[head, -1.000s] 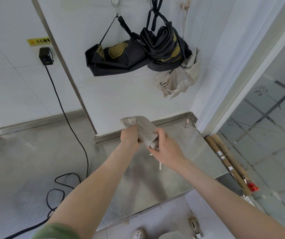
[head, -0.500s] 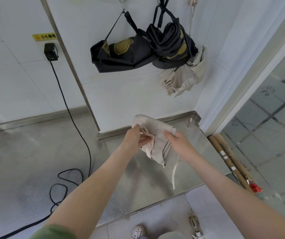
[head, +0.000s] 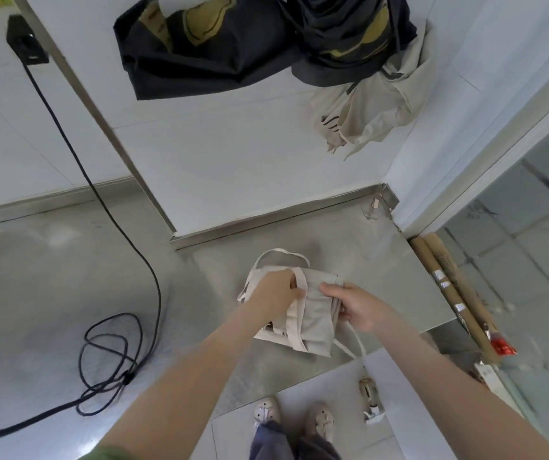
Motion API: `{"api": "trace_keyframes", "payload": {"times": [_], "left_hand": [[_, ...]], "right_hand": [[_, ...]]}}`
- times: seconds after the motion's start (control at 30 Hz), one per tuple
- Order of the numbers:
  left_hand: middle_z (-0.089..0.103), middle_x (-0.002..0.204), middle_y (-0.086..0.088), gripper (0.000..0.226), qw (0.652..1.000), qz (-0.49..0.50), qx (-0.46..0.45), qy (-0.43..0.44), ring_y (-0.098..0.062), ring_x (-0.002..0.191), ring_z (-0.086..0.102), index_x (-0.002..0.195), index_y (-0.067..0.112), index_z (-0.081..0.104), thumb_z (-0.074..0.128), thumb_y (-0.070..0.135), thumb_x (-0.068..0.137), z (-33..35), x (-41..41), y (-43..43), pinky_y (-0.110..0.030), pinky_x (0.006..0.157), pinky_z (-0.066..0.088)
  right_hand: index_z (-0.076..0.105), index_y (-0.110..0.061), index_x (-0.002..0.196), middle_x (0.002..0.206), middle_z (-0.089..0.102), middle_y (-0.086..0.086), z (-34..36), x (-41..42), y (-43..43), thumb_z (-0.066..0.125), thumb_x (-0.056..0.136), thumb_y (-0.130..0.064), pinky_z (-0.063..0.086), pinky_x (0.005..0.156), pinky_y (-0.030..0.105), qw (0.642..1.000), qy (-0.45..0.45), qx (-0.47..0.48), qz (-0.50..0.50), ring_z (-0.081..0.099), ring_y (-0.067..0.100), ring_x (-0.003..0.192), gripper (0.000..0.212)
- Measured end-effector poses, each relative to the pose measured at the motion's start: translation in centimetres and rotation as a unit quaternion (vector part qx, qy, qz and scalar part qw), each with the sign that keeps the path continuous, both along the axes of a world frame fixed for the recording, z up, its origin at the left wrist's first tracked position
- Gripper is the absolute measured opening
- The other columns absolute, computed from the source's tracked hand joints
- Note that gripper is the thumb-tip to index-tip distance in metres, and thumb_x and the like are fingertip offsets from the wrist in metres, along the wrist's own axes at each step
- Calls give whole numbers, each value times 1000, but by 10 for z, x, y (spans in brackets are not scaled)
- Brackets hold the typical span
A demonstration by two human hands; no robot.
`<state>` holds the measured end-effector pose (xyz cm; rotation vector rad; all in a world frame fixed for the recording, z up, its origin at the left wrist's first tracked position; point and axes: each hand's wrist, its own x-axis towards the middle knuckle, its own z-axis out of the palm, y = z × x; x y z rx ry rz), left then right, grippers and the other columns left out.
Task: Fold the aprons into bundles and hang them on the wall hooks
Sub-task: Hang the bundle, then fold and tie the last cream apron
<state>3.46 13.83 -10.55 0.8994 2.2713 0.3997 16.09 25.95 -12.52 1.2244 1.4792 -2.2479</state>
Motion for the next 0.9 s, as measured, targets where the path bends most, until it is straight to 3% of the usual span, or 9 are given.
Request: {"api": "trace_keyframes", "payload": {"times": [0.07, 0.13, 0.23, 0.3, 0.37, 0.47, 0.63, 0.77, 0.9], "left_hand": [[49, 63, 7, 26, 999, -2, -27, 35, -21, 70, 61, 60, 22, 45, 52, 31, 84, -24, 2, 3, -28, 56, 42], [53, 69, 8, 20, 999, 7, -37, 28, -17, 75, 60, 70, 23, 50, 49, 29, 89, -42, 3, 6, -25, 55, 36], [62, 104, -6, 19, 998, 19, -49, 35, -25, 102, 60, 109, 11, 55, 46, 23, 97, -56, 9, 14, -28, 73, 42], [50, 122, -9, 39, 989, 14, -78, 121, -27, 114, 49, 126, 9, 43, 52, 30, 95, -65, 12, 18, -31, 90, 38], [38, 127, -8, 61, 973, -22, -93, 212, -26, 116, 40, 137, 15, 31, 61, 37, 88, -68, 11, 21, -33, 96, 31], [38, 129, -5, 56, 970, -77, -87, 213, -26, 118, 35, 134, 24, 39, 62, 39, 85, -70, -2, 25, -37, 100, 25], [46, 123, -5, 34, 969, -101, -105, 200, -25, 116, 35, 115, 17, 52, 51, 43, 92, -69, -16, 31, -36, 98, 24], [48, 123, -2, 34, 982, -55, -47, 174, -24, 115, 36, 117, 19, 51, 49, 44, 95, -65, -6, 39, -36, 95, 24], [39, 133, 0, 38, 991, -33, 23, 125, -22, 121, 32, 127, 24, 44, 50, 19, 90, -64, 7, 49, -35, 100, 22]], "right_hand": [[58, -11, 88, 58, 51, 0, -22, 2, 3, 57, 94, -22, 20, 32, 17, 999, -41, 18, 16, 39, 6, 37, 12], [56, -12, 88, 58, 44, 0, -36, 1, 5, 57, 95, -24, 18, 34, 17, 995, -79, 57, 25, 33, 6, 37, 13], [51, -15, 88, 66, 45, -1, -46, 6, 9, 52, 97, -26, 32, 48, 23, 962, -149, 223, 56, 45, 13, 54, 15], [54, -13, 92, 83, 58, 3, -47, 13, 11, 47, 98, -19, 39, 67, 29, 920, -165, 332, 128, 56, 21, 79, 11], [57, -14, 85, 89, 63, 7, -47, 20, 13, 46, 96, -12, 42, 74, 34, 894, -167, 374, 185, 59, 26, 87, 15], [59, -13, 82, 91, 65, 7, -46, 23, 14, 49, 93, -9, 44, 76, 35, 875, -162, 404, 211, 60, 26, 88, 15], [57, -20, 82, 92, 62, 2, -43, 26, 17, 49, 94, -12, 45, 77, 33, 862, -173, 425, 215, 58, 22, 87, 17], [54, -13, 100, 105, 49, 1, -33, 29, 8, 50, 94, -18, 48, 71, 31, 777, -75, 601, 175, 54, 19, 89, 9], [46, -21, 125, 105, 60, -3, -42, 22, -6, 61, 79, -34, 50, 64, 26, 642, 47, 708, 291, 60, 17, 85, 50]]}}
